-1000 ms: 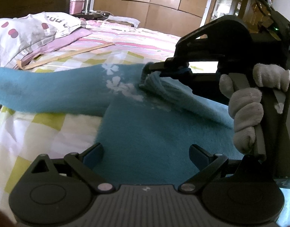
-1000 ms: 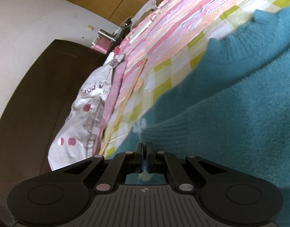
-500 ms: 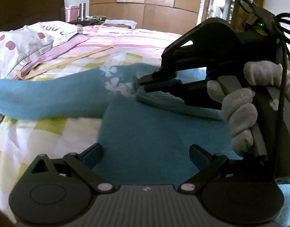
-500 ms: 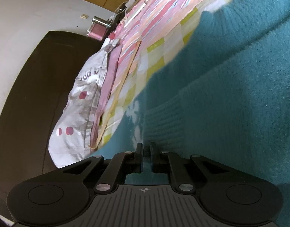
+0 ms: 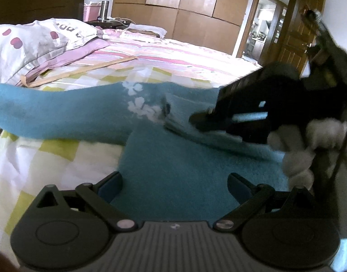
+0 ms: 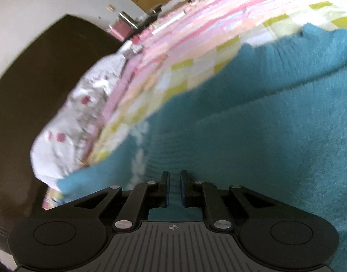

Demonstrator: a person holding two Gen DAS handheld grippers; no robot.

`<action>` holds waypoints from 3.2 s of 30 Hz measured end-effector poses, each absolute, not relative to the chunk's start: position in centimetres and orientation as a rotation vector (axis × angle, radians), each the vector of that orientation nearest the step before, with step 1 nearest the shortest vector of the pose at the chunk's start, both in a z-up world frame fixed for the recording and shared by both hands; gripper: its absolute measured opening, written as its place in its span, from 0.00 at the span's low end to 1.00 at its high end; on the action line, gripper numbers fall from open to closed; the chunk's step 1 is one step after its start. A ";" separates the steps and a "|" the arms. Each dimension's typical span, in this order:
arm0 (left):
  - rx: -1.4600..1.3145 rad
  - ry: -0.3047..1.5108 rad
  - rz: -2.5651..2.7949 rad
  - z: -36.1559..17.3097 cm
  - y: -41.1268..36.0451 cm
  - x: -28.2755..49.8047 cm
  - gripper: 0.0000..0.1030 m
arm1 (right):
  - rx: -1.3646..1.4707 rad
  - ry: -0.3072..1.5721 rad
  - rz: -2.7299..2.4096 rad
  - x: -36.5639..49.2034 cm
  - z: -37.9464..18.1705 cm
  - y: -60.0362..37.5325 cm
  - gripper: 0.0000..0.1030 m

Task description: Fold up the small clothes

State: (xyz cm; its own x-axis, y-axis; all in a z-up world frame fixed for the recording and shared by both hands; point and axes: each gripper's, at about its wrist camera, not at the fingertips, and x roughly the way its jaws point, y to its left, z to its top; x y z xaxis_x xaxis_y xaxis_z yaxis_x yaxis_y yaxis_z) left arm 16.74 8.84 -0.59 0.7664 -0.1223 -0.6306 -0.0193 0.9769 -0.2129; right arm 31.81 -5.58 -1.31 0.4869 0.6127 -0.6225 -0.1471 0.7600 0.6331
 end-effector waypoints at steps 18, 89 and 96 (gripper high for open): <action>-0.415 0.575 0.306 -0.2 20.6 16.7 1.00 | 0.479 0.887 0.472 29.9 -1.1 -5.1 0.12; -0.054 0.462 -0.127 -0.5 11.2 21.4 0.41 | 0.294 0.860 0.580 31.5 4.7 -2.9 0.19; 0.080 0.442 -0.186 -0.5 8.8 20.2 0.48 | 0.160 0.870 0.712 32.1 6.9 3.0 0.37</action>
